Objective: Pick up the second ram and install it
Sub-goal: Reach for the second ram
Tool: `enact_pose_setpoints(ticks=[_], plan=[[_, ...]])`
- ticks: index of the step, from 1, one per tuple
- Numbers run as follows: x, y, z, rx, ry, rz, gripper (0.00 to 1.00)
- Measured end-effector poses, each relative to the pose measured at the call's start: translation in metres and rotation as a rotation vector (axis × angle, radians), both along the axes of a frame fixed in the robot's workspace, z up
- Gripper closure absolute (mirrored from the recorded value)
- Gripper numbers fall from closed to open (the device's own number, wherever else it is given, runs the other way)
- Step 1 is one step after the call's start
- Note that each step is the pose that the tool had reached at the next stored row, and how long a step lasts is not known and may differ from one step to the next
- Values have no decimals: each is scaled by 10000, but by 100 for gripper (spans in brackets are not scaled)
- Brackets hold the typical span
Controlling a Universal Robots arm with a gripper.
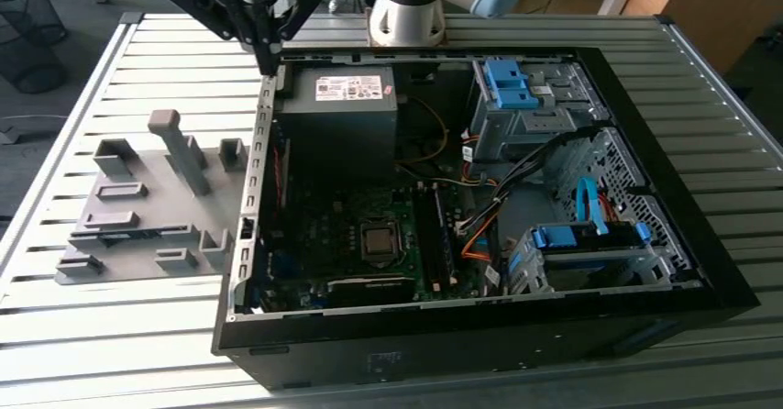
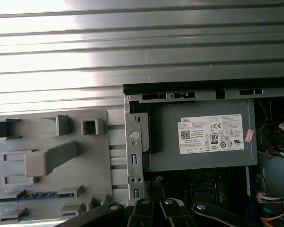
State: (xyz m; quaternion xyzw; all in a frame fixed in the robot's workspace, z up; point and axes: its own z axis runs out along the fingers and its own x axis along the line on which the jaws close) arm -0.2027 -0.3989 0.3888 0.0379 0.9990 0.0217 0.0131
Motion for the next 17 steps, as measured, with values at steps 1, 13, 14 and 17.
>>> enact_pose_setpoints(ticks=[1,13,14,17], plan=[[-16,0,-1,1,0,-1,89],[-262,0,-11,0,0,0,89],[-285,0,-12,0,0,0,89],[-346,0,-13,0,0,1,89]])
